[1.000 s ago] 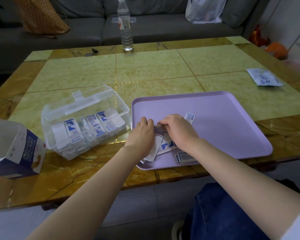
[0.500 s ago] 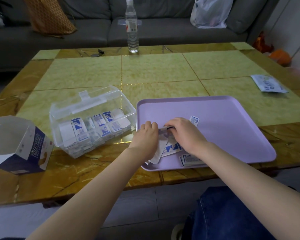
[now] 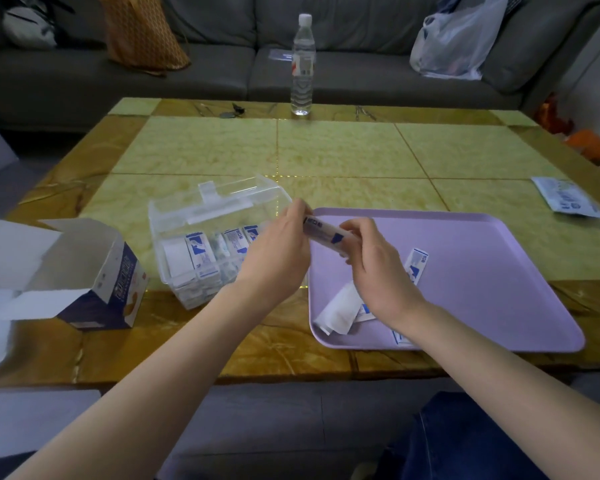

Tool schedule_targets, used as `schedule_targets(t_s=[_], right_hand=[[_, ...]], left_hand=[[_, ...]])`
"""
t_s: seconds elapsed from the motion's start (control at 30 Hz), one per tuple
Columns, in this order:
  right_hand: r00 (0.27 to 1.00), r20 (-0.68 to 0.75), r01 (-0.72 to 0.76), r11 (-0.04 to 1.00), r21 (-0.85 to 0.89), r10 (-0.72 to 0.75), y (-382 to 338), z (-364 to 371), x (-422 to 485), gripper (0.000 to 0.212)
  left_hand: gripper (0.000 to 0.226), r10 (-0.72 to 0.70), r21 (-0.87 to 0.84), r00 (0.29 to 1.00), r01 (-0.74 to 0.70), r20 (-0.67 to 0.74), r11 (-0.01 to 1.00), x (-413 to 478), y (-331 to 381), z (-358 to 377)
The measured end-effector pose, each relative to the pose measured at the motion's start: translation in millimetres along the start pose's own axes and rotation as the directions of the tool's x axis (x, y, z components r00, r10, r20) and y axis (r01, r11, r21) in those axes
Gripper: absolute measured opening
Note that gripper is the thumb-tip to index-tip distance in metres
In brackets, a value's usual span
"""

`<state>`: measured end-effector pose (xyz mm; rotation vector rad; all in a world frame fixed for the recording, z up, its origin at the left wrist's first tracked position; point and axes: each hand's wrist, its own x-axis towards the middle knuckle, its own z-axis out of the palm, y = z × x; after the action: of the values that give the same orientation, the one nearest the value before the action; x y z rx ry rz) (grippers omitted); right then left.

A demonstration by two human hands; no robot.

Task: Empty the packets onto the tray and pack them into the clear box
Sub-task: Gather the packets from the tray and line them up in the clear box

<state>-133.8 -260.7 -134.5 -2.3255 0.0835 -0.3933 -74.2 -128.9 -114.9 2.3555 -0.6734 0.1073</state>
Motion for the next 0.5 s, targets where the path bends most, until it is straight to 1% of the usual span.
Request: schedule_targets(t_s=[0.03, 0.1, 0.17, 0.23, 0.3, 0.4, 0.5], right_hand=[[0.999, -0.031, -0.036, 0.996, 0.078, 0.038, -6, 5, 2, 0.026], [0.994, -0.028, -0.099, 0.976, 0.192, 0.107, -18, 15, 7, 0.034], [0.991, 0.011, -0.13, 0.968, 0.215, 0.131, -22, 24, 11, 0.044], [0.992, 0.042, -0.121, 0.978, 0.17, 0.115, -23, 30, 12, 0.048], [0.994, 0.077, -0.086, 0.992, 0.094, 0.079, -21, 32, 12, 0.044], [0.988, 0.15, -0.033, 0.999, -0.001, 0.033, -22, 33, 10, 0.039], [0.986, 0.166, 0.02, 1.0, 0.002, -0.02, -27, 31, 8, 0.033]], left_hand=[[0.013, -0.01, -0.03, 1.0, 0.01, -0.008, 0.999, -1, -3, -4], [0.01, -0.03, -0.077, 0.999, 0.031, 0.019, 0.997, -4, -10, -7], [0.008, -0.043, -0.098, 0.997, 0.049, 0.068, 0.994, -9, -17, -6], [0.009, -0.059, -0.103, 0.993, 0.069, 0.098, 0.992, -15, -25, -5], [0.01, -0.077, -0.098, 0.991, 0.087, 0.106, 0.991, -18, -30, -7], [0.011, -0.069, -0.093, 0.993, 0.078, 0.094, 0.993, -20, -33, -11], [0.012, -0.057, -0.104, 0.996, 0.064, 0.066, 0.993, -21, -31, -18]])
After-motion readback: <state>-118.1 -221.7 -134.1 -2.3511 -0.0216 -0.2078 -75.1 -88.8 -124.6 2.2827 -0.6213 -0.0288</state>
